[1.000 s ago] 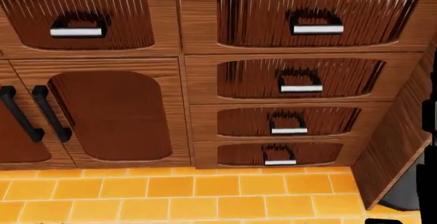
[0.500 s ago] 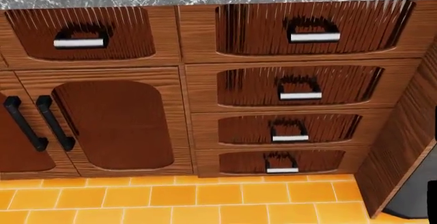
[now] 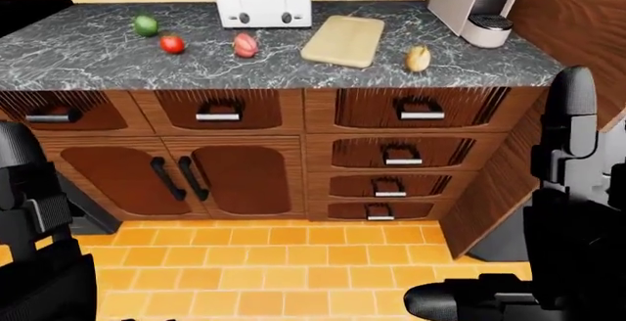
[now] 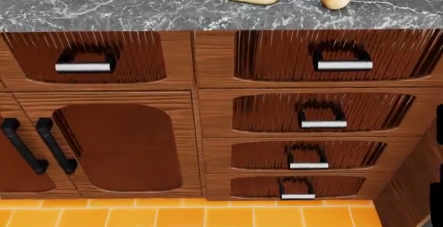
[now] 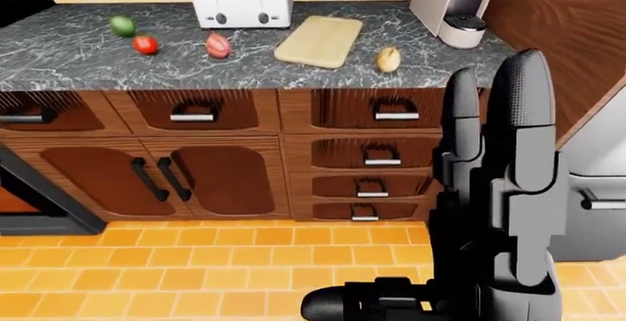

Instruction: Place the avocado, onion, tomato and bell pepper on the cutting board.

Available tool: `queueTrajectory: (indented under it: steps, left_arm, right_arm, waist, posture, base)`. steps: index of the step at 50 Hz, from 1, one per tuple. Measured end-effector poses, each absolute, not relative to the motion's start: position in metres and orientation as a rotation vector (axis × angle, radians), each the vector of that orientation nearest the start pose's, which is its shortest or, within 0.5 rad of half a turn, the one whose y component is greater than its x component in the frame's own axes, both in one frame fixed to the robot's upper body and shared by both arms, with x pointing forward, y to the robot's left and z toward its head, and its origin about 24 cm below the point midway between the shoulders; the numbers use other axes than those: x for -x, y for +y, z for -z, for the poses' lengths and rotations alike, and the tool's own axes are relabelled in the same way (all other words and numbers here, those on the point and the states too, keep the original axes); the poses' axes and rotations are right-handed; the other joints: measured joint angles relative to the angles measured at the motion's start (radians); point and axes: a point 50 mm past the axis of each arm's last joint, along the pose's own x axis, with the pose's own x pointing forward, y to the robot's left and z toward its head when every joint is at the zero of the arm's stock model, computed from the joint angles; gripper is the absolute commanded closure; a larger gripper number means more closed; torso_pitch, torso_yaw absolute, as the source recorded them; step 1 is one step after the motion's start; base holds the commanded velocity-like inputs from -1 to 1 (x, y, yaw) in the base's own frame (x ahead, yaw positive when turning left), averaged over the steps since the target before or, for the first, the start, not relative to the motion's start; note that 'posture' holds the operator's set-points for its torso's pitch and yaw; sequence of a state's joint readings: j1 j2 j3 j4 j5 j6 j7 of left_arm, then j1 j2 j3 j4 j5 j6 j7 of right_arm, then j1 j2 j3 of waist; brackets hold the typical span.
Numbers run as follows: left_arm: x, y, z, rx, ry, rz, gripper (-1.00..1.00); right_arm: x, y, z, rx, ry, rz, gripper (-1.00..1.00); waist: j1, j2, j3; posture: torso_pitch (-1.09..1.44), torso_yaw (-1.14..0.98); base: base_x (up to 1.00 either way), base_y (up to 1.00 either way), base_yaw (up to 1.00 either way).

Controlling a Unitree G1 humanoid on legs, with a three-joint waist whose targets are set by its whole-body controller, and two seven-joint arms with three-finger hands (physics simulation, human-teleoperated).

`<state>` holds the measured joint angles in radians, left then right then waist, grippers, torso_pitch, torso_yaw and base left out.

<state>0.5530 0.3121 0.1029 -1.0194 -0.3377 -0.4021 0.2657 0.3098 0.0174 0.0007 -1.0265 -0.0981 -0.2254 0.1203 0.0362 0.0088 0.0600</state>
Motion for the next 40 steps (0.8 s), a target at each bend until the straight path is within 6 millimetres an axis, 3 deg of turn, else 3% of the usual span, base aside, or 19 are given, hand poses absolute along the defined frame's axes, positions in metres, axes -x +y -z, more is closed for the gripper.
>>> queueTrajectory:
  steps: [3,4,5,8,14,17,20,22,24,28,31,32,36,40]
  left_arm:
    - [-0.1035,0.1934,-0.2085,0.099,-0.860,-0.143,-1.00]
    - [-0.1053,0.1928,-0.2063,0.106,-0.848,-0.143,-1.00]
    - [-0.1066,0.1926,-0.2041,0.107,-0.833,-0.142,-1.00]
    - [-0.1058,0.1929,-0.2042,0.098,-0.827,-0.141,-1.00]
    - [-0.1026,0.1915,-0.2094,0.097,-0.866,-0.130,-1.00]
    - [-0.1025,0.1916,-0.2094,0.092,-0.864,-0.127,-1.00]
    - [-0.1068,0.1943,-0.2031,0.095,-0.828,-0.149,-1.00]
    - [-0.1073,0.1948,-0.2017,0.097,-0.813,-0.154,-1.00]
    - [-0.1056,0.1940,-0.2053,0.096,-0.833,-0.147,-1.00]
    - [-0.1031,0.1926,-0.2091,0.095,-0.863,-0.138,-1.00]
    - [-0.1036,0.1932,-0.2082,0.093,-0.857,-0.142,-1.00]
    - [-0.1036,0.1930,-0.2087,0.093,-0.859,-0.139,-1.00]
    - [-0.1071,0.1922,-0.2034,0.099,-0.824,-0.136,-1.00]
    - [-0.1062,0.1931,-0.2047,0.096,-0.829,-0.142,-1.00]
  right_arm:
    - [-0.1264,-0.1519,-0.2171,0.197,-0.937,0.000,-1.00]
    - [-0.1282,-0.1529,-0.2152,0.200,-0.923,0.004,-1.00]
    - [-0.1304,-0.1539,-0.2125,0.200,-0.903,0.009,-1.00]
    - [-0.1309,-0.1545,-0.2114,0.197,-0.888,0.014,-1.00]
    - [-0.1257,-0.1533,-0.2175,0.199,-0.935,0.013,-1.00]
    - [-0.1265,-0.1533,-0.2171,0.199,-0.931,0.012,-1.00]
    - [-0.1320,-0.1523,-0.2111,0.189,-0.889,-0.003,-1.00]
    - [-0.1319,-0.1529,-0.2105,0.194,-0.880,0.000,-1.00]
    - [-0.1296,-0.1529,-0.2135,0.194,-0.900,0.004,-1.00]
    - [-0.1261,-0.1525,-0.2173,0.194,-0.933,0.004,-1.00]
    - [-0.1266,-0.1524,-0.2169,0.192,-0.931,0.002,-1.00]
    - [-0.1264,-0.1525,-0.2171,0.191,-0.932,0.003,-1.00]
    - [-0.1315,-0.1549,-0.2107,0.194,-0.884,0.012,-1.00]
    - [-0.1293,-0.1533,-0.2140,0.193,-0.906,0.004,-1.00]
  waist:
    - [-0.004,-0.034,-0.006]
    - [-0.014,-0.020,0.007]
    - [-0.021,-0.024,0.019]
    - [-0.040,-0.039,0.011]
    - [-0.062,0.006,0.009]
    - [-0.064,0.048,0.000]
    - [-0.041,0.048,0.022]
    - [-0.030,0.058,0.012]
    - [-0.026,0.052,0.001]
    - [-0.009,0.019,-0.003]
    - [-0.003,-0.016,-0.006]
    - [-0.011,-0.038,-0.012]
    - [-0.026,-0.052,0.020]
    - [-0.034,-0.029,0.008]
  posture:
    - [0.00,0.00]
    - [0.00,0.00]
    - [0.00,0.00]
    - [0.00,0.00]
    - [0.00,0.00]
    - [0.00,0.00]
    - [0.00,0.00]
    - [0.00,0.00]
    - [0.00,0.00]
    - [0.00,0.00]
    - [0.00,0.00]
    - [0.00,0.00]
    - [0.00,0.00]
    - [0.00,0.00]
  base:
    - [0.47,0.00,0.00]
    - [0.46,0.00,0.00]
    - [0.48,0.00,0.00]
    - [0.47,0.00,0.00]
    - [0.46,0.00,0.00]
    - [0.47,0.00,0.00]
    - [0.47,0.00,0.00]
    - [0.44,0.00,0.00]
    - [0.40,0.00,0.00]
    - [0.38,0.00,0.00]
    - [0.28,0.00,0.00]
    - [0.00,0.00,0.00]
    - [0.00,0.00,0.00]
    - [0.00,0.00,0.00]
